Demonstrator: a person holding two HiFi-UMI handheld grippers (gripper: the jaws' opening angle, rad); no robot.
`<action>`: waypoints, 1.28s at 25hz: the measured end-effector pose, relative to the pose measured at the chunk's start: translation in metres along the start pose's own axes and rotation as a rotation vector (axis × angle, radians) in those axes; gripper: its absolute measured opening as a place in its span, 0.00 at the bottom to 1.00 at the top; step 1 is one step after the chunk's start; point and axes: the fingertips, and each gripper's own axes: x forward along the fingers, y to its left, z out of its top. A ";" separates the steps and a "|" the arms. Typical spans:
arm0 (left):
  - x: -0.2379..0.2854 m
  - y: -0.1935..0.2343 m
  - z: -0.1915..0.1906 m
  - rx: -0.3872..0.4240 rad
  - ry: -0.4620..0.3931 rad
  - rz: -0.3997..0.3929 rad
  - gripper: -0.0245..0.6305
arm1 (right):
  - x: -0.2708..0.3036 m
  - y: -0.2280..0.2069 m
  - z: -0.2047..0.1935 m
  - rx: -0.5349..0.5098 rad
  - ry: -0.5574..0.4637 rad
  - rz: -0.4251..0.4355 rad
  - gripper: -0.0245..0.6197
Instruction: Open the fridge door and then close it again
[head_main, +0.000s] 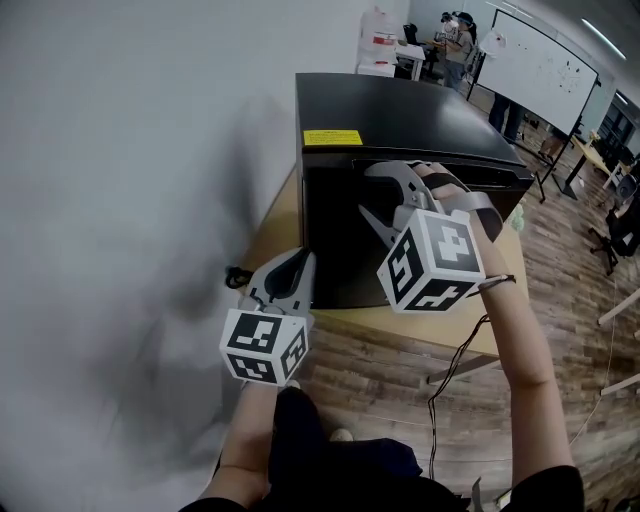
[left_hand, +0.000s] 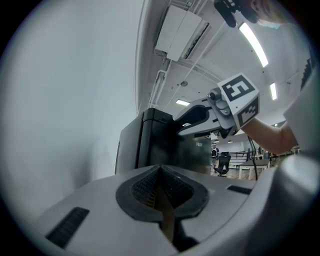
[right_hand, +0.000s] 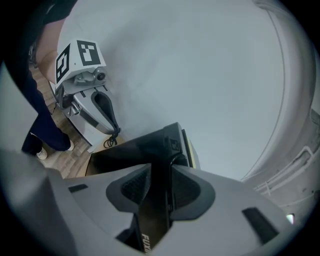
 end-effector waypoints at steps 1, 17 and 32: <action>0.000 -0.001 0.000 -0.001 -0.001 0.001 0.05 | 0.000 0.000 0.000 -0.001 0.003 0.000 0.20; -0.019 -0.003 0.005 -0.009 -0.022 0.058 0.05 | -0.004 0.000 -0.001 -0.025 0.013 -0.042 0.19; -0.050 -0.038 -0.002 -0.013 -0.010 0.068 0.05 | -0.076 0.036 0.009 -0.068 -0.085 -0.010 0.20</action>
